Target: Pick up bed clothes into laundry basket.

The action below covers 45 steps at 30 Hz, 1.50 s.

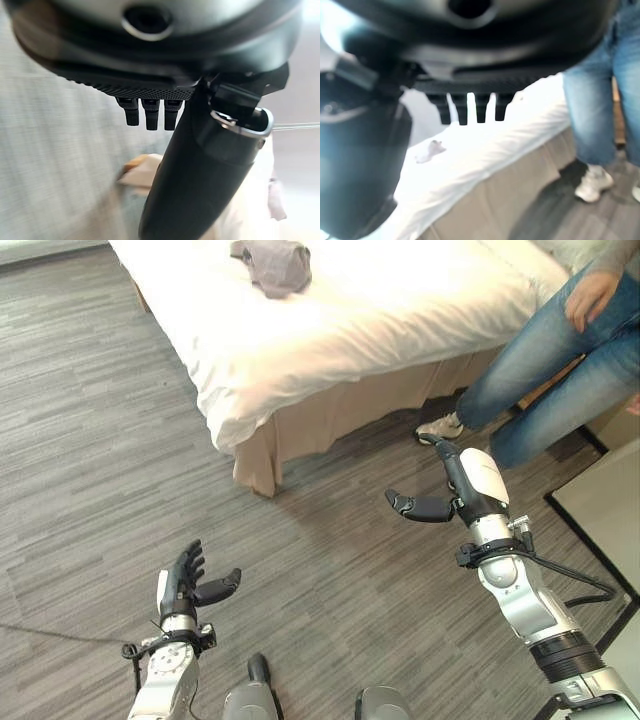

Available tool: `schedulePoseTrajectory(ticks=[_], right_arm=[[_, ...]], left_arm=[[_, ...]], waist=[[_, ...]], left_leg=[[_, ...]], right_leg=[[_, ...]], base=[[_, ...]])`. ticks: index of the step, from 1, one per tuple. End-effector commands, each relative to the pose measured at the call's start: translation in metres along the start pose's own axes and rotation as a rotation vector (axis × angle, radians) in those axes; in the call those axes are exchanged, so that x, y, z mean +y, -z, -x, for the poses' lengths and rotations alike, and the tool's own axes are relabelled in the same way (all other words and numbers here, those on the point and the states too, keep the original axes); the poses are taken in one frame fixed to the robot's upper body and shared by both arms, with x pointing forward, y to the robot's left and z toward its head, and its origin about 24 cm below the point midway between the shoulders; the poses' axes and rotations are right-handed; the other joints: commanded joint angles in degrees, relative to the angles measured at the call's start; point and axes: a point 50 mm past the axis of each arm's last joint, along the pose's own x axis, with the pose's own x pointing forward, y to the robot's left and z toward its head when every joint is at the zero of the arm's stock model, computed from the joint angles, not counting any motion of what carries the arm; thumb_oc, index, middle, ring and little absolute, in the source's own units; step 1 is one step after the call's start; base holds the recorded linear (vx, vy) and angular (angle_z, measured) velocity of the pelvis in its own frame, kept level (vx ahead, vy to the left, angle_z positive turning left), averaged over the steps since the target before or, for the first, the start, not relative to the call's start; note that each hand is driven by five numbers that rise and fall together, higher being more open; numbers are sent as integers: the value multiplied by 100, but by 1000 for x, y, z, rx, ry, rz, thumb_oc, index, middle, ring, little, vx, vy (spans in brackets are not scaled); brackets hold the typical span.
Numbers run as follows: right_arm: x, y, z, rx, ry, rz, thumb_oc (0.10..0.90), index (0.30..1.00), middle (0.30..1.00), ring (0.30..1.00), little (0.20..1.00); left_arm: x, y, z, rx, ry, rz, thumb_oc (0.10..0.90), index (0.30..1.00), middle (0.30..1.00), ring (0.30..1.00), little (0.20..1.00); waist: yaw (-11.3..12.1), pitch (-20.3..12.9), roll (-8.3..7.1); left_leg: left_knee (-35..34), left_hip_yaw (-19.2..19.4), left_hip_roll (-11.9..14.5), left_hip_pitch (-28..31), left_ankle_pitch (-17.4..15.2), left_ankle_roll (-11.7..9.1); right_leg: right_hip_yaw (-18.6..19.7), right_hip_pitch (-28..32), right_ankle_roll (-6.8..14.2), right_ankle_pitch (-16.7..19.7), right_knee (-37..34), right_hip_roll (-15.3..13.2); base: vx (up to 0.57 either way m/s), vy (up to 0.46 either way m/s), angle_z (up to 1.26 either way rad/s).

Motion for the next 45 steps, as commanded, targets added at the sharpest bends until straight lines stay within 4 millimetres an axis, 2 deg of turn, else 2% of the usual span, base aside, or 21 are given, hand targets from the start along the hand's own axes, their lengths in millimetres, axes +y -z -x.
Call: schedulePoseTrajectory(ticks=[1, 2, 4, 6, 11, 13, 15, 16, 17, 19, 20, 21, 25, 30, 32, 37, 38, 39, 42, 43, 45], right_arm=[[-57, -27, -25, -154, 234, -16, 800, 900, 900, 900, 900], [-57, -27, -25, -154, 233, -16, 800, 900, 900, 900, 900], [-60, -27, -21, -160, 241, -27, 800, 900, 900, 900, 900], [-74, -15, -15, -138, 276, 17, 800, 900, 900, 900, 900], [-91, -7, -10, -123, 288, 58, 800, 900, 900, 900, 900], [-96, -8, -10, -133, 288, 68, 800, 900, 900, 900, 900], [-100, -16, -14, -170, 307, 64, 800, 900, 900, 900, 900], [-111, -26, -23, -212, 329, 92, 800, 900, 900, 900, 900], [-112, -27, -23, -214, 330, 92, 800, 900, 900, 900, 900], [-122, -35, -33, -240, 353, 117, 800, 900, 900, 900, 900], [-123, -40, -38, -255, 351, 123, 800, 900, 900, 900, 900], [-125, -41, -41, -248, 345, 147, 800, 900, 900, 900, 900], [-123, -38, -47, -230, 302, 181, 800, 900, 900, 900, 900], [-117, -21, -55, -140, 255, 187, 800, 900, 900, 900, 900], [-114, -19, -59, -122, 234, 196, 800, 900, 900, 900, 900], [-111, -9, -66, -55, 241, 185, 800, 900, 900, 900, 900], [-73, -24, -72, -79, 189, 109, 800, 900, 900, 900, 900], [-74, -24, -72, -79, 193, 110, 800, 900, 900, 900, 900], [-53, -22, -82, -26, 177, 125, 800, 900, 900, 900, 900], [-59, -31, -90, -47, 205, 118, 800, 900, 900, 900, 900], [-56, -44, -95, -82, 213, 85, 800, 900, 900, 900, 900]], left_arm=[[8, -43, -2, -247, -1, -19, 800, 900, 900, 900, 900], [8, -43, -2, -247, -1, -18, 800, 900, 900, 900, 900], [6, -50, -3, -269, 20, -11, 800, 900, 900, 900, 900], [8, -52, 15, -314, 90, -6, 800, 900, 900, 900, 900], [18, -39, 29, -264, 115, 16, 800, 900, 900, 900, 900], [20, -30, 36, -227, 107, 44, 800, 900, 900, 900, 900], [19, -26, 39, -213, 97, 78, 800, 900, 900, 900, 900], [19, -25, 40, -213, 77, 125, 800, 900, 900, 900, 900], [19, -25, 40, -215, 76, 127, 800, 900, 900, 900, 900], [20, -24, 43, -218, 62, 157, 800, 900, 900, 900, 900], [23, -23, 45, -215, 53, 169, 800, 900, 900, 900, 900], [27, -22, 47, -211, 35, 184, 800, 900, 900, 900, 900], [35, -32, 45, -258, 20, 163, 800, 900, 900, 900, 900], [43, -51, 38, -349, -13, 149, 800, 900, 900, 900, 900], [44, -55, 36, -362, -15, 131, 800, 900, 900, 900, 900], [45, -76, 24, -445, -32, 94, 800, 900, 900, 900, 900], [26, -125, -11, -572, -26, -38, 800, 900, 900, 900, 900], [25, -126, -11, -575, -27, -39, 800, 900, 900, 900, 900], [10, -150, -23, -650, -54, 5, 800, 900, 900, 900, 900], [11, -157, -30, -660, -92, 13, 800, 900, 900, 900, 900], [7, -166, -40, -665, -105, 24, 800, 900, 900, 900, 900]], waist=[[-159, -153, -29], [-219, -149, -14], [-512, -104, -56], [-418, -2, -76], [-466, 4, -57], [-478, -47, -52], [-466, -28, 72], [-316, 118, 43], [-337, 120, 32], [-153, 252, -200], [-66, 296, -189], [65, 321, -137], [235, 187, 161], [334, -13, 306], [321, -79, 342], [326, -192, 132], [43, -305, 20], [66, -305, 29], [-78, -168, -33], [-131, -96, 42], [-211, -67, 58]], left_leg=[[-554, -170, 365, -22, 194, -335], [-554, -235, 379, -14, 158, -355], [-554, -477, 226, 369, -158, -425], [-554, -723, 159, 496, -248, -478], [-468, -1007, 87, 939, -595, -485], [125, -1021, 68, 974, -886, -589], [1392, -1003, 258, 668, -416, -882], [2846, -961, 405, 140, 285, -1219], [2867, -976, 391, 94, 313, -1217], [3959, -693, 553, -567, 584, -1234], [4196, -521, 713, -808, 536, -1174], [3705, -300, 906, -1070, 451, -1060], [1475, 39, 684, -1025, 286, -831], [223, 708, 774, -874, 837, -820], [-57, 659, 694, -698, 860, -772], [-298, 612, 477, -462, 790, -626], [-430, 787, 306, -198, 595, -503], [-440, 805, 315, -218, 620, -492], [-553, 615, 182, 42, 397, -348], [-554, 583, 336, 60, 381, -356], [-554, 546, 390, 120, 335, -413]], right_leg=[[-359, 335, 14, 341, -1387, 455], [-431, 381, -1, 288, -1387, 462], [-746, -34, -86, 410, -2490, 875], [-1060, -216, -96, 668, -2964, 902], [-1322, -142, -188, 778, -3152, 853], [-1272, 95, -367, 735, -3167, 811], [-1311, 483, -556, 639, -3266, 825], [-1276, 842, -779, 506, -3376, 846], [-1287, 818, -784, 535, -3381, 831], [-1275, 1134, -909, 396, -3451, 696], [-1219, 1235, -926, 325, -3455, 692], [-1265, 1433, -871, 235, -3494, 634], [-1209, 1727, -610, -81, -3517, 676], [-1374, 2087, -442, -331, -3517, 694], [-1365, 2141, -385, -368, -3517, 672], [-1347, 2341, -211, -218, -3270, 398], [-1313, 2170, 4, 85, -2578, 161], [-1295, 2130, 7, 105, -2568, 167], [-936, 1305, 250, 784, -1081, 130], [-783, 835, 208, 818, -727, 200], [-779, 508, 108, 651, -1015, 151]], base=[[446, 33, 48], [479, -10, 41], [547, -93, 68], [400, -134, 75], [333, -138, 111], [276, -147, 17], [220, -143, 20], [123, -144, 23], [138, -204, 9], [144, -212, -13], [334, -124, -67], [445, 48, -57], [382, 95, -11], [345, 94, -8], [283, 123, 0], [342, 134, 3], [208, 119, 26], [282, 178, 34], [224, 109, 37], [261, -9, 34], [280, -88, 38]])
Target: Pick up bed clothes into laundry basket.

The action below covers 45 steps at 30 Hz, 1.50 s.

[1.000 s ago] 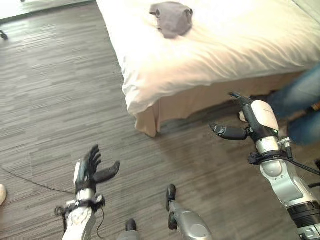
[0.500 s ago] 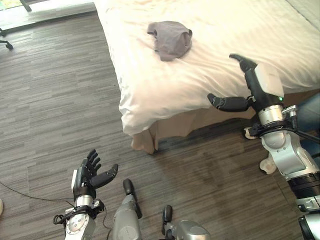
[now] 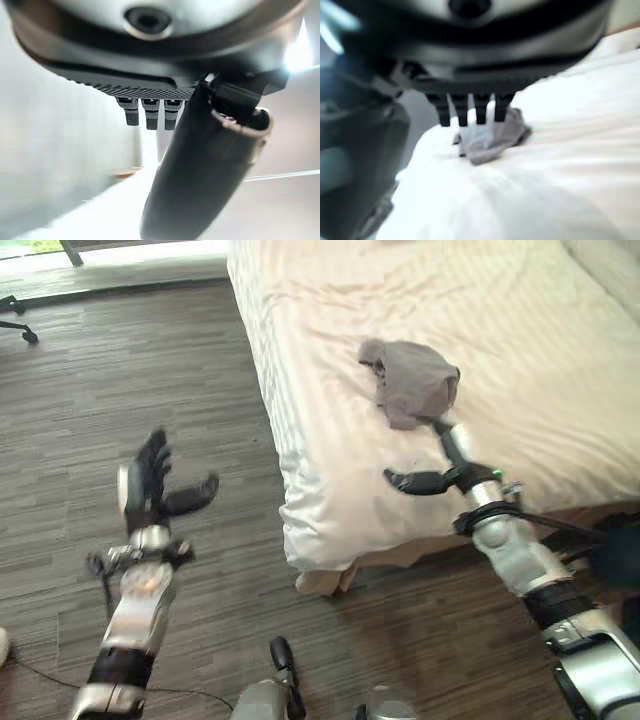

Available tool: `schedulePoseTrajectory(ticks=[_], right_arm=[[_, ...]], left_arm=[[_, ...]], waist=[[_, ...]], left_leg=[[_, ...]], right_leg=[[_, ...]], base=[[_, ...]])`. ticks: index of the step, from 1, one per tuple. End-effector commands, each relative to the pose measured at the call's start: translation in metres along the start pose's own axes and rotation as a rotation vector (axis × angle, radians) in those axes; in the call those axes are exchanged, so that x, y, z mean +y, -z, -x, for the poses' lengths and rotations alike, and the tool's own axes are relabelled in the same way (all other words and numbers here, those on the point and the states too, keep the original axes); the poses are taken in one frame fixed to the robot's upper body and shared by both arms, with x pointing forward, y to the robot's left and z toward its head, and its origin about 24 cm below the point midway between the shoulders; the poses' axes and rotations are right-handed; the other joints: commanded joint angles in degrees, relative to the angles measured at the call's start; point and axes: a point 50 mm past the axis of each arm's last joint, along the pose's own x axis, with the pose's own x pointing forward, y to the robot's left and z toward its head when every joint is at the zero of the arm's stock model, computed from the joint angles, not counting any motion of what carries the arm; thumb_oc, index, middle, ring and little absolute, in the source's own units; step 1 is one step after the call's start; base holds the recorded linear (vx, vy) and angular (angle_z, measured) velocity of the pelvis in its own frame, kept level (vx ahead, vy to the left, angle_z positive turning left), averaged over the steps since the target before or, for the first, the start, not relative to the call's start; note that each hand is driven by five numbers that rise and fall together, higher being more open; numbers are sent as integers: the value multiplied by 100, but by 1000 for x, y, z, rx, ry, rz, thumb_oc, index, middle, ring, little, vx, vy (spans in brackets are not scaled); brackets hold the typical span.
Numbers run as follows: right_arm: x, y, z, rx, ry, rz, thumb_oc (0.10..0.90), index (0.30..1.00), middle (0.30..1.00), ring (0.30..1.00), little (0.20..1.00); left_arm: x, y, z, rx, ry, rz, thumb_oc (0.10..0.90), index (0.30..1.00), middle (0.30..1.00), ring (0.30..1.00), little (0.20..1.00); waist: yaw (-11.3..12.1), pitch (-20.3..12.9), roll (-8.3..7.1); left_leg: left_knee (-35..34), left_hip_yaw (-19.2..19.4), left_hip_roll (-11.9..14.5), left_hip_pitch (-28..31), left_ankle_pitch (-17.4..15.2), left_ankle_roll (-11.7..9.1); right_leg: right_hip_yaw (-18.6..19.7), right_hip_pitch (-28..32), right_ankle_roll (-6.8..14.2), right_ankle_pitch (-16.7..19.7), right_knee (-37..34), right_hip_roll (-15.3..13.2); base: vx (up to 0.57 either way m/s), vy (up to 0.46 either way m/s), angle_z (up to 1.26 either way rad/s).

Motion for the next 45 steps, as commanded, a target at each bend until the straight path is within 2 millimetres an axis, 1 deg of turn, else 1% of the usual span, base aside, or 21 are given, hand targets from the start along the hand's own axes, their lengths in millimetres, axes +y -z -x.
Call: schedulePoseTrajectory(ticks=[1, 2, 3, 4, 5, 7, 11, 12, 14, 15, 16, 19, 22, 25, 27, 30, 31, 36, 40, 42, 45], right_arm=[[-76, -41, -33, -134, 317, -17, 800, 900, 900, 900, 900], [-76, -41, -33, -133, 316, -17, 800, 900, 900, 900, 900], [-70, -42, -33, -135, 297, -16, 800, 900, 900, 900, 900], [-60, -42, -31, -135, 262, -22, 800, 900, 900, 900, 900], [-59, -42, -31, -134, 260, -22, 800, 900, 900, 900, 900], [-54, -39, -32, -120, 246, -10, 800, 900, 900, 900, 900], [-64, -42, -36, -130, 249, 41, 800, 900, 900, 900, 900], [-77, -42, -39, -142, 256, 99, 800, 900, 900, 900, 900], [-81, -42, -40, -142, 255, 107, 800, 900, 900, 900, 900], [-93, -41, -44, -133, 269, 141, 800, 900, 900, 900, 900], [-94, -42, -45, -134, 270, 141, 800, 900, 900, 900, 900], [-124, -44, -49, -134, 320, 217, 800, 900, 900, 900, 900], [-133, -44, -47, -140, 327, 234, 800, 900, 900, 900, 900], [-134, -42, -39, -164, 315, 244, 800, 900, 900, 900, 900], [-132, -33, -33, -147, 300, 257, 800, 900, 900, 900, 900], [-131, -28, -33, -128, 293, 261, 800, 900, 900, 900, 900], [-133, -24, -35, -111, 291, 278, 800, 900, 900, 900, 900], [-137, -22, -37, -96, 300, 270, 800, 900, 900, 900, 900], [-153, -20, -39, -75, 354, 279, 800, 900, 900, 900, 900], [-170, -23, -41, -69, 396, 301, 800, 900, 900, 900, 900], [-177, -23, -43, -54, 422, 307, 800, 900, 900, 900, 900]], left_arm=[[29, -22, -5, -138, -111, -44, 800, 900, 900, 900, 900], [29, -22, -5, -138, -111, -44, 800, 900, 900, 900, 900], [27, -18, -4, -122, -108, -40, 800, 900, 900, 900, 900], [24, -9, 1, -88, -85, -48, 800, 900, 900, 900, 900], [25, -9, 1, -86, -85, -49, 800, 900, 900, 900, 900], [30, 0, 6, -53, -93, -64, 800, 900, 900, 900, 900], [45, 5, 11, -29, -141, -59, 800, 900, 900, 900, 900], [53, 6, 14, -24, -155, -60, 800, 900, 900, 900, 900], [55, 7, 14, -17, -161, -60, 800, 900, 900, 900, 900], [59, 10, 13, 0, -169, -69, 800, 900, 900, 900, 900], [59, 10, 13, 0, -170, -67, 800, 900, 900, 900, 900], [69, 12, 10, 18, -185, -93, 800, 900, 900, 900, 900], [73, 10, 9, 10, -185, -112, 800, 900, 900, 900, 900], [76, 13, 17, 25, -166, -145, 800, 900, 900, 900, 900], [76, 13, 22, 23, -149, -149, 800, 900, 900, 900, 900], [73, 14, 21, 27, -140, -158, 800, 900, 900, 900, 900], [72, 13, 21, 23, -134, -148, 800, 900, 900, 900, 900], [66, 13, 18, 21, -118, -130, 800, 900, 900, 900, 900], [57, 11, 11, 8, -101, -101, 800, 900, 900, 900, 900], [54, 14, 9, 19, -95, -97, 800, 900, 900, 900, 900], [56, 13, 8, 16, -105, -85, 800, 900, 900, 900, 900]], waist=[[-35, -233, -203], [-50, -238, -200], [-107, -239, -209], [-167, -225, -261], [-191, -239, -255], [-206, -208, -273], [-108, -307, -324], [-63, -372, -322], [-68, -389, -308], [-72, -440, -274], [-78, -432, -267], [-143, -466, -210], [-194, -459, -171], [-260, -458, -92], [-271, -389, -25], [-275, -319, 20], [-248, -245, 85], [-239, -77, 181], [-224, 86, 311], [-252, 216, 365], [-252, 329, 449]], left_leg=[[2, 279, 718, 196, -314, -814], [2, 261, 723, 200, -330, -824], [2, 178, 740, 241, -370, -875], [2, 36, 790, 291, -412, -1002], [2, 10, 798, 288, -419, -1007], [2, -76, 918, 306, -406, -1103], [2, -148, 895, 453, -447, -1115], [2, -166, 927, 518, -479, -1144], [2, -176, 942, 538, -484, -1159], [2, -179, 993, 549, -456, -1211], [2, -182, 997, 549, -456, -1215], [2, -134, 1105, 568, -373, -1320], [2, -130, 1158, 562, -330, -1359], [2, -142, 1227, 545, -274, -1412], [2, -158, 1291, 492, -201, -1453], [2, -153, 1344, 450, -139, -1492], [2, -156, 1391, 384, -68, -1531], [2, -188, 1451, 228, 84, -1595], [2, -218, 1500, -41, 285, -1657], [2, -162, 1533, -181, 372, -1699], [2, -102, 1589, -308, 449, -1738]], right_leg=[[7, 156, -80, 1132, -2318, 68], [-14, 182, -84, 1119, -2338, 72], [-3, 104, -136, 1015, -2751, 126], [69, -83, -105, 1091, -3554, 96], [34, -36, -103, 1117, -3624, 104], [72, -150, -1, 1386, -3968, 5], [54, 125, -66, 1423, -4311, -32], [19, 279, -96, 1439, -4395, -11], [2, 346, -106, 1430, -4437, 5], [-55, 453, -126, 1380, -4491, 35], [-58, 456, -128, 1377, -4491, 38], [-86, 545, -162, 1322, -4535, 109], [-80, 572, -186, 1270, -4540, 153], [-100, 595, -227, 1204, -4534, 216], [-122, 580, -276, 1143, -4525, 272], [-145, 561, -308, 1102, -4530, 313], [-177, 523, -333, 1066, -4536, 353], [-257, 446, -371, 1026, -4528, 406], [-390, 328, -413, 965, -4527, 436], [-464, 221, -411, 969, -4518, 462], [-490, 98, -411, 978, -4516, 495]], base=[[214, -88, 8], [253, -117, 0], [315, -245, 36], [312, -242, 57], [253, -243, 58], [145, -155, 56], [152, -147, 38], [149, -171, -4], [112, -137, 7], [98, -118, 4], [88, -117, 3], [73, -99, 5], [65, -71, 6], [90, -100, 3], [24, -118, 1], [5, -85, 0], [2, -99, 0], [-2, -96, 5], [-43, -81, 16], [-38, -80, 27], [-46, -65, 14]])
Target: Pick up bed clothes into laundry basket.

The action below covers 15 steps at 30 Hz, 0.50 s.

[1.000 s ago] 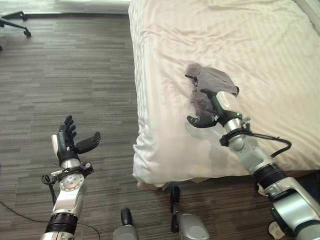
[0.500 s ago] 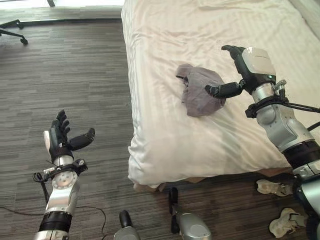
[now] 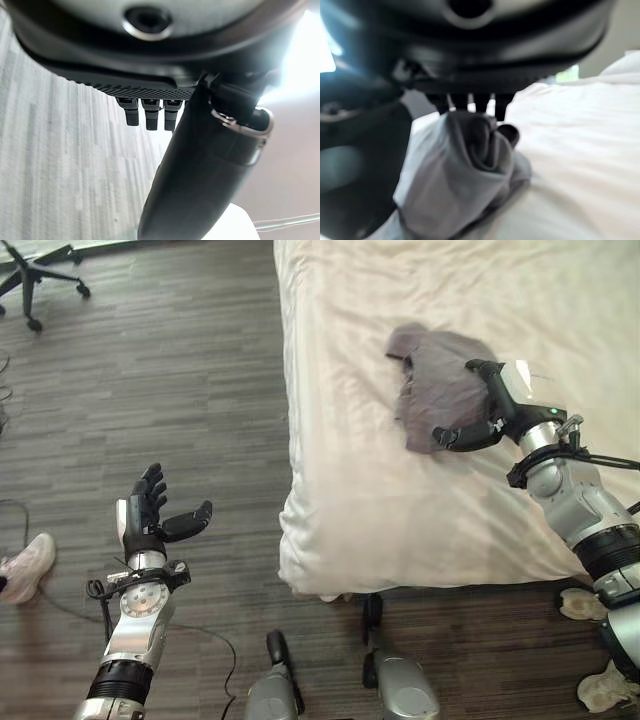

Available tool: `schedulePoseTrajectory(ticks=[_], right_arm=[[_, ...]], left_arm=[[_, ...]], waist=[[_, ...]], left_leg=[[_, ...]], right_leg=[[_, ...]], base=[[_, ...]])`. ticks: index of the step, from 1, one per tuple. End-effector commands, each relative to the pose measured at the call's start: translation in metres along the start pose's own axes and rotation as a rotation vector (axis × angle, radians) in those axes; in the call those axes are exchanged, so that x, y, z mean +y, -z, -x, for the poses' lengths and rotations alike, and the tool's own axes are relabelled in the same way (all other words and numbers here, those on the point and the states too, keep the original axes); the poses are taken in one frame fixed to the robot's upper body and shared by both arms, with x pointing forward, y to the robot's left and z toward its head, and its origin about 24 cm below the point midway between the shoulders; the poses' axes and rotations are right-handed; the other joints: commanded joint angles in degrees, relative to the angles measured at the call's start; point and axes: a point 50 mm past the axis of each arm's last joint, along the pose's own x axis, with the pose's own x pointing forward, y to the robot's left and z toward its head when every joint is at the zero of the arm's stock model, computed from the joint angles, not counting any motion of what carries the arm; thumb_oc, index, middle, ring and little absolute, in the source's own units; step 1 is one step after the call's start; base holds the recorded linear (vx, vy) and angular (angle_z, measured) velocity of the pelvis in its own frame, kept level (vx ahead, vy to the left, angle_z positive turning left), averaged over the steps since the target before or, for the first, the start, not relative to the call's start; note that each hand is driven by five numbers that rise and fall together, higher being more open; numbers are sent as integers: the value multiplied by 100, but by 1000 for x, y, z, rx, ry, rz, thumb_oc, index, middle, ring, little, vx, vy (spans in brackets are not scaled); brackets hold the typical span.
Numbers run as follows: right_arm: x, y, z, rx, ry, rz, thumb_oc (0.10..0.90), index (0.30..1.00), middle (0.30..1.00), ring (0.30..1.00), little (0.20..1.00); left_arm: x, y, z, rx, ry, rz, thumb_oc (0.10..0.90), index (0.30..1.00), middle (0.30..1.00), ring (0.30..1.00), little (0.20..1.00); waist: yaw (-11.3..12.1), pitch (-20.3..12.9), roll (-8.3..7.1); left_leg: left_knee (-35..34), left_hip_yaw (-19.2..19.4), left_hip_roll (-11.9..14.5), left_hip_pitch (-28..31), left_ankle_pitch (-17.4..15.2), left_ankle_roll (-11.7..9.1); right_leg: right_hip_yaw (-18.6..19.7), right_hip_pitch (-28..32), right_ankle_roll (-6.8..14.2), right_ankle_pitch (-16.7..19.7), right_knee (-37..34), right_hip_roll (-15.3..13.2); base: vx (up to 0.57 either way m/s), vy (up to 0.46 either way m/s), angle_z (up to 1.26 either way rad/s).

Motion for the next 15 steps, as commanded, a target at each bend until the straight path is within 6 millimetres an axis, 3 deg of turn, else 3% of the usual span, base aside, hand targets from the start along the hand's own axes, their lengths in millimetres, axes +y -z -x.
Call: schedulePoseTrajectory(ticks=[1, 6, 7, 8, 11, 15], right_arm=[[-58, -18, -19, -62, 238, -5, 800, 900, 900, 900, 900], [-39, -20, -19, -53, 201, -26, 800, 900, 900, 900, 900], [-25, -21, -19, -43, 160, -33, 466, 399, 399, 399, 399], [-21, -23, -19, -47, 146, -29, 400, 300, 300, 300, 300], [-10, -26, -18, -49, 109, -28, 400, 300, 300, 300, 300], [-9, -33, -18, -76, 111, -46, 400, 300, 300, 300, 300]], left_arm=[[20, -49, -18, -238, -45, 9, 800, 900, 900, 900, 900], [16, -43, -19, -207, -52, 16, 800, 900, 900, 900, 900], [12, -39, -20, -190, -49, 20, 800, 900, 900, 900, 900], [11, -38, -19, -187, -47, 23, 800, 900, 900, 900, 900], [6, -36, -18, -181, -31, 30, 800, 900, 900, 900, 900], [4, -34, -16, -180, -24, 25, 800, 900, 900, 900, 900]], waist=[[-135, -236, -548], [-117, -172, -474], [-98, -155, -443], [-83, -140, -430], [-86, -121, -422], [-93, -140, -491]], left_leg=[[-56, 610, 477, -110, 542, -511], [-56, 649, 514, -242, 600, -550], [-56, 650, 528, -274, 618, -558], [-56, 646, 533, -286, 628, -564], [-56, 611, 527, -233, 587, -546], [-51, 473, 422, -31, 372, -488]], right_leg=[[157, 651, 411, -1367, 68, -286], [149, 521, 395, -1360, 42, -234], [155, 498, 393, -1371, 42, -213], [166, 489, 391, -1377, 42, -201], [204, 508, 374, -1400, 42, -176], [340, 617, 361, -1442, 42, -170]], base=[[-34, -69, 6], [-41, -51, 0], [-51, -34, -1], [-51, -33, 0], [-46, 1, -2], [10, 20, -5]])
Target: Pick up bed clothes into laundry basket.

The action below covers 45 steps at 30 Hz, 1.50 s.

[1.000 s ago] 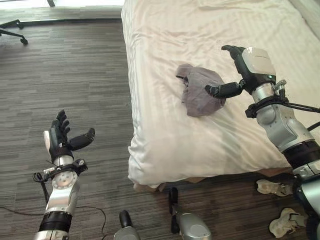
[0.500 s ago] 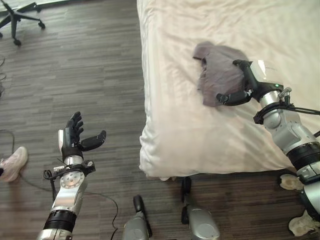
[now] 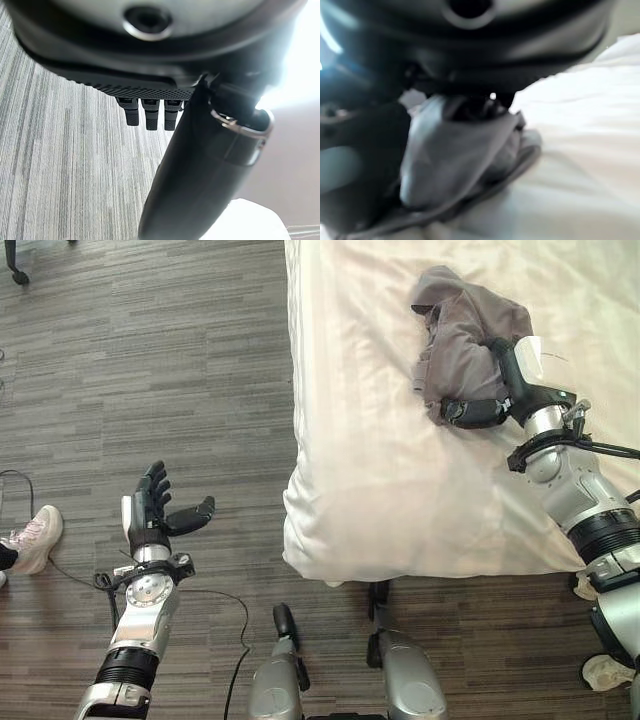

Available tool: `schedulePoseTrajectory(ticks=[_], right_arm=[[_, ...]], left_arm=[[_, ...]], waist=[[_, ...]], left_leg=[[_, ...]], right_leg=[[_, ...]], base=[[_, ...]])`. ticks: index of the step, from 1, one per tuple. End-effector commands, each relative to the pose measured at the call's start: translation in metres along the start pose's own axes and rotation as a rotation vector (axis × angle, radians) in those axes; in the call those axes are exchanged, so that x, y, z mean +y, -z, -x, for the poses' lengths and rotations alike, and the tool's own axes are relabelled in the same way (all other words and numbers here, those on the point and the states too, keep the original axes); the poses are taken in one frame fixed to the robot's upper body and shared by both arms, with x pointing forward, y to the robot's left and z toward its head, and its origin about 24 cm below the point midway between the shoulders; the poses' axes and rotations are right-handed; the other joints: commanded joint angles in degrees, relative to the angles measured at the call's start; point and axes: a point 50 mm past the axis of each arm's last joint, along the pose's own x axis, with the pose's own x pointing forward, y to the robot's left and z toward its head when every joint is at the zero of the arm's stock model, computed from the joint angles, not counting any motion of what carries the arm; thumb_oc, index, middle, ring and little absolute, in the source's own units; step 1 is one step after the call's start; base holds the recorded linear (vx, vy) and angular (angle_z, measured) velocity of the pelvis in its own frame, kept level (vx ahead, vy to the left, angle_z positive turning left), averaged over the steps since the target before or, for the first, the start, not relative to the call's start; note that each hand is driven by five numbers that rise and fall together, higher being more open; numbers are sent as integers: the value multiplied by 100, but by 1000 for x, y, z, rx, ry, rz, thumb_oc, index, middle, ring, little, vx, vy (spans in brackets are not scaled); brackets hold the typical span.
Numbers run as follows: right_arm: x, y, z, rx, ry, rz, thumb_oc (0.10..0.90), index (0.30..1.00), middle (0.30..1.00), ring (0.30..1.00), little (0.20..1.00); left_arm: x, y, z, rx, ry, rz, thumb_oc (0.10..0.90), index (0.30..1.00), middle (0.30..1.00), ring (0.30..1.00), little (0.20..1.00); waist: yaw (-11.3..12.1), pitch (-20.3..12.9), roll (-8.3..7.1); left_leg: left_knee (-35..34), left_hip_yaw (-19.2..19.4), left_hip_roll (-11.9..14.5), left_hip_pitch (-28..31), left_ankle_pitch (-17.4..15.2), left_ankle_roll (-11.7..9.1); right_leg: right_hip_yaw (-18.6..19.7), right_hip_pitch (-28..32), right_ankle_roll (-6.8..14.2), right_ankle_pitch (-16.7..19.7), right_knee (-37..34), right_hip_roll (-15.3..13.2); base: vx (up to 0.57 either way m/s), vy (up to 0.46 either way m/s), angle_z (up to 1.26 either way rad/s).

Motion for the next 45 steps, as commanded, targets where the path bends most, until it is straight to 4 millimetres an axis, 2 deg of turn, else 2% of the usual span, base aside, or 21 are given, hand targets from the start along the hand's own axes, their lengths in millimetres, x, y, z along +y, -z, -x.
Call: schedulePoseTrajectory(ticks=[1, 3, 6, 7, 9, 10, 11, 14, 18, 19, 22, 26, 27, 29, 30, 34, 39, 41, 42, 43, 45], right_arm=[[-9, -35, -10, -115, 48, -44, 400, 300, 300, 300, 300], [-10, -35, -8, -117, 55, -57, 400, 300, 300, 300, 300], [-25, -46, -2, -185, 128, -141, 400, 300, 300, 300, 300], [-26, -46, -1, -184, 128, -141, 400, 300, 300, 300, 300], [-38, -56, 1, -230, 168, -208, 400, 300, 300, 300, 300], [-38, -56, 1, -229, 167, -209, 400, 300, 300, 300, 300], [-46, -58, 2, -254, 175, -228, 400, 300, 300, 300, 300], [-60, -55, 4, -273, 200, -228, 400, 300, 300, 300, 300], [-42, -43, 26, -264, 163, -238, 400, 300, 300, 300, 300], [-32, -42, 32, -262, 147, -244, 400, 300, 300, 300, 300], [-14, -24, 45, -177, 131, -285, 400, 300, 300, 300, 300], [17, 11, 85, -5, 96, -342, 400, 300, 300, 300, 300], [32, 12, 98, 36, 77, -381, 400, 300, 300, 300, 300], [36, 15, 104, 60, 78, -385, 400, 300, 300, 300, 300], [39, 26, 115, 108, 85, -387, 400, 300, 300, 300, 300], [33, 44, 133, 175, 134, -394, 400, 300, 300, 300, 300], [11, 59, 153, 228, 275, -383, 400, 300, 300, 300, 300], [-7, 38, 147, 129, 401, -426, 400, 300, 300, 300, 300], [-10, 29, 142, 86, 421, -442, 400, 300, 300, 300, 300], [-17, 15, 135, 9, 436, -457, 400, 300, 300, 300, 300], [-24, 2, 137, -63, 444, -474, 400, 300, 300, 300, 300]], left_arm=[[9, -41, -9, -221, -24, 3, 800, 900, 900, 900, 900], [9, -40, -7, -218, -25, -1, 800, 900, 900, 900, 900], [17, -44, -2, -238, -49, 4, 800, 900, 900, 900, 900], [17, -44, -3, -239, -49, 4, 800, 900, 900, 900, 900], [27, -45, 0, -242, -100, 21, 800, 900, 900, 900, 900], [27, -45, 1, -242, -100, 20, 800, 900, 900, 900, 900], [32, -44, 2, -240, -120, 32, 800, 900, 900, 900, 900], [37, -46, 5, -249, -129, 57, 800, 900, 900, 900, 900], [8, -58, 3, -294, -54, 58, 800, 900, 900, 900, 900], [-10, -74, 5, -367, 9, 104, 800, 900, 900, 900, 900], [-29, -110, 14, -499, 96, 306, 800, 900, 900, 900, 900], [-42, -138, 15, -598, 161, 277, 800, 900, 900, 900, 900], [-51, -143, 15, -619, 169, 216, 800, 900, 900, 900, 900], [-56, -148, 18, -645, 189, 196, 800, 900, 900, 900, 900], [-50, -153, 23, -681, 182, 191, 800, 900, 900, 900, 900], [-31, -153, 25, -696, 115, 177, 800, 900, 900, 900, 900], [-22, -151, 25, -688, 44, 195, 800, 900, 900, 900, 900], [-22, -152, 25, -696, -14, 182, 800, 900, 900, 900, 900], [-19, -152, 26, -705, -36, 170, 800, 900, 900, 900, 900], [-14, -153, 26, -716, -48, 151, 800, 900, 900, 900, 900], [-16, -151, 28, -704, -11, 171, 800, 900, 900, 900, 900]], waist=[[-100, -423, -560], [-86, -451, -607], [-25, -656, -856], [-20, -660, -865], [42, -910, -1090], [49, -914, -1091], [50, -1109, -1224], [-54, -1299, -1294], [-413, -1448, -1345], [-523, -1450, -1410], [-627, -1457, -1537], [-872, -1448, -1633], [-982, -1399, -1605], [-936, -1352, -1579], [-864, -1342, -1518], [-764, -1447, -1395], [-784, -1813, -1248], [-771, -2088, -1063], [-691, -2114, -1003], [-604, -2163, -902], [-698, -2177, -800]], left_leg=[[27, 231, 349, 117, 197, -391], [48, 166, 305, 185, 101, -365], [403, -460, 86, 391, -498, -230], [410, -461, 81, 366, -475, -227], [742, -1226, -58, 498, -875, -129], [761, -1221, -57, 498, -895, -125], [775, -1705, -89, 640, -1026, -100], [500, -1781, -70, 892, -1099, -66], [134, -1007, -105, 1224, -1063, -19], [31, -976, -222, 1309, -1046, 27], [2, -857, -411, 1265, -1072, 143], [2, -837, -583, 1254, -1128, 279], [2, -824, -577, 1236, -1032, 375], [2, -776, -592, 1244, -978, 436], [2, -656, -597, 1165, -823, 521], [2, -232, -522, 1081, -766, 626], [73, 1084, -196, 973, -560, 615], [99, 2075, 88, 1107, -445, 472], [108, 2332, 133, 1195, -408, 434], [147, 2758, 264, 1285, -251, 340], [276, 3046, 529, 1328, -29, 177]], right_leg=[[418, 750, 352, -1414, 40, -172], [479, 781, 348, -1404, 40, -173], [924, 886, 321, -1348, 40, -136], [928, 863, 318, -1321, 40, -141], [1420, 853, 318, -1269, 40, -45], [1427, 857, 320, -1274, 40, -44], [1698, 854, 370, -1214, 40, 5], [1822, 822, 435, -1148, 40, -3], [1770, 712, 676, -891, 41, -262], [1833, 607, 776, -739, 64, -291], [1795, 507, 950, -569, 98, -450], [1799, 431, 1157, -557, 457, -548], [1784, 317, 1109, -674, 951, -371], [1738, 313, 1016, -806, 1237, -283], [1540, 431, 851, -977, 1652, -225], [1157, 729, 670, -1451, 2147, -354], [162, 1376, 600, -1609, 2129, -1108], [-756, 1686, 815, -1162, 1890, -1927], [-986, 1736, 884, -982, 1786, -2076], [-1470, 1832, 984, -739, 1518, -2165], [-1440, 1900, 979, -1016, 1054, -1813]], base=[[16, 35, -15], [19, 30, -20], [34, 43, -45], [49, 65, -51], [54, 70, -62], [37, 85, -103], [19, 47, -108], [-107, 158, -88], [-211, 273, -29], [-310, 287, -26], [-308, 258, -57], [-282, 218, 0], [-176, 149, -6], [-272, 172, -41], [-295, 191, -65], [-270, 138, -134], [-297, -21, -127], [-353, -201, -277], [-303, -232, -467], [-264, -204, -491], [-210, -362, -311]])
